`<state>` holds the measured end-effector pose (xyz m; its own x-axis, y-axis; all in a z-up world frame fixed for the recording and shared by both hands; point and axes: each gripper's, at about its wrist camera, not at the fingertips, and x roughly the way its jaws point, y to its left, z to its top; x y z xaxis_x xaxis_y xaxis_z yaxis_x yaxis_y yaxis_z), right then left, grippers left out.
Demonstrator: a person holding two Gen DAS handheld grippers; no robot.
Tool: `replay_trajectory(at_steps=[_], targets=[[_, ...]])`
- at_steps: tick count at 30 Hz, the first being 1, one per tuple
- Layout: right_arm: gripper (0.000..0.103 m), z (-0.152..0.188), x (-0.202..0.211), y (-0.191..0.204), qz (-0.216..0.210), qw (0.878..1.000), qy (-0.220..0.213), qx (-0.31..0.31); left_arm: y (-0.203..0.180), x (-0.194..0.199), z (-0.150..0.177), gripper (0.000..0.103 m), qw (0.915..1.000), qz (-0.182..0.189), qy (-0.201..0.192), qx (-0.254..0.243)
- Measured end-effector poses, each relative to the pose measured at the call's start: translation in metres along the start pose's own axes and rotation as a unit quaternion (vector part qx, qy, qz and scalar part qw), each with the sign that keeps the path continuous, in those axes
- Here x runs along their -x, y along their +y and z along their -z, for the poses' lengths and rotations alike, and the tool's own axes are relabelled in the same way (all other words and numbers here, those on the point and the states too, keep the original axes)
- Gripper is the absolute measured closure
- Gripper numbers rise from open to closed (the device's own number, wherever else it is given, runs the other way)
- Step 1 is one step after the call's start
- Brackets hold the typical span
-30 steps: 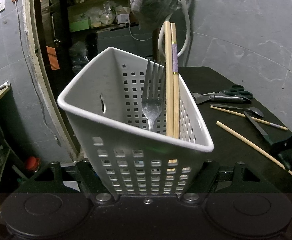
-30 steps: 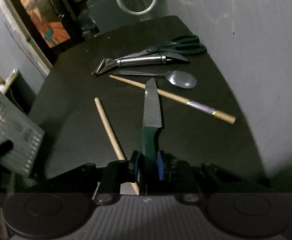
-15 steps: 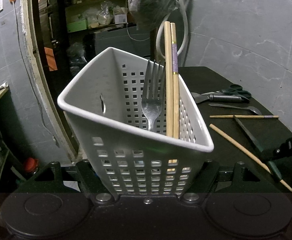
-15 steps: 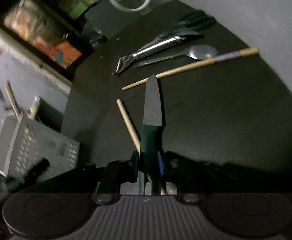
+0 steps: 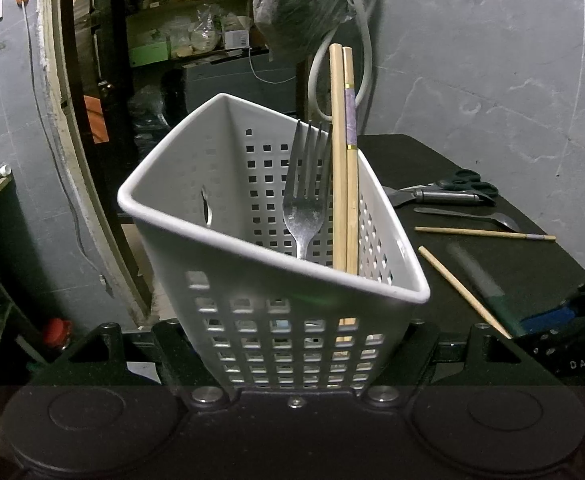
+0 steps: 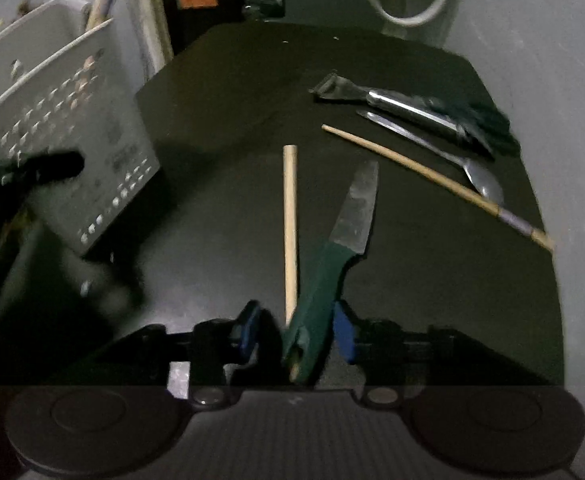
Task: Organize utensils
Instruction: 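Lift the knife with the right tool off the table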
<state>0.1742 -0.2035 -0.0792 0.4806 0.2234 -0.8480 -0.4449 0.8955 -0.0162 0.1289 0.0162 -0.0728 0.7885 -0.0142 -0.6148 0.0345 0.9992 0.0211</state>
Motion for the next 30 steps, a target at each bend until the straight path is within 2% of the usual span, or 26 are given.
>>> replay_trajectory(at_steps=[3,5,7,9,13,15,18,20,24,27,30], targets=[[0.081,-0.002,0.000,0.006,-0.002,1.000,0.007,0.002,0.002,0.001,0.001,0.026,1.0000,0.002,-0.001,0.000],[0.082,-0.004,0.000,0.003,-0.005,1.000,0.011,-0.010,0.003,0.001,0.001,0.026,1.0000,0.004,-0.001,0.000],[0.082,-0.004,0.002,-0.005,-0.020,0.999,0.011,-0.040,0.004,0.001,0.001,0.026,1.0000,0.005,-0.001,0.000],[0.082,-0.003,0.003,-0.017,-0.055,0.994,0.014,-0.089,0.004,0.001,0.001,0.026,1.0000,0.005,-0.001,0.001],[0.082,0.006,-0.002,-0.049,-0.141,0.969,0.017,-0.204,0.005,0.002,0.001,0.026,1.0000,0.007,-0.002,0.000],[0.081,0.015,-0.005,-0.063,-0.180,0.949,0.013,-0.259,0.005,0.002,0.001,0.026,1.0000,0.007,-0.002,0.000],[0.081,0.027,-0.012,-0.080,-0.213,0.923,-0.002,-0.320,0.005,0.002,0.002,0.026,1.0000,0.008,-0.002,-0.001],[0.081,0.035,-0.012,-0.086,-0.219,0.913,-0.013,-0.343,0.006,0.002,0.002,0.026,1.0000,0.008,-0.002,-0.001],[0.081,0.045,-0.011,-0.091,-0.213,0.906,-0.033,-0.364,0.005,0.002,0.002,0.026,1.0000,0.008,-0.001,-0.002],[0.081,0.055,-0.011,-0.096,-0.211,0.896,-0.052,-0.388,0.005,0.002,0.002,0.026,1.0000,0.009,-0.001,-0.004],[0.081,0.072,-0.012,-0.101,-0.223,0.872,-0.073,-0.430,0.006,0.002,0.001,0.026,0.9999,0.009,0.000,-0.005]])
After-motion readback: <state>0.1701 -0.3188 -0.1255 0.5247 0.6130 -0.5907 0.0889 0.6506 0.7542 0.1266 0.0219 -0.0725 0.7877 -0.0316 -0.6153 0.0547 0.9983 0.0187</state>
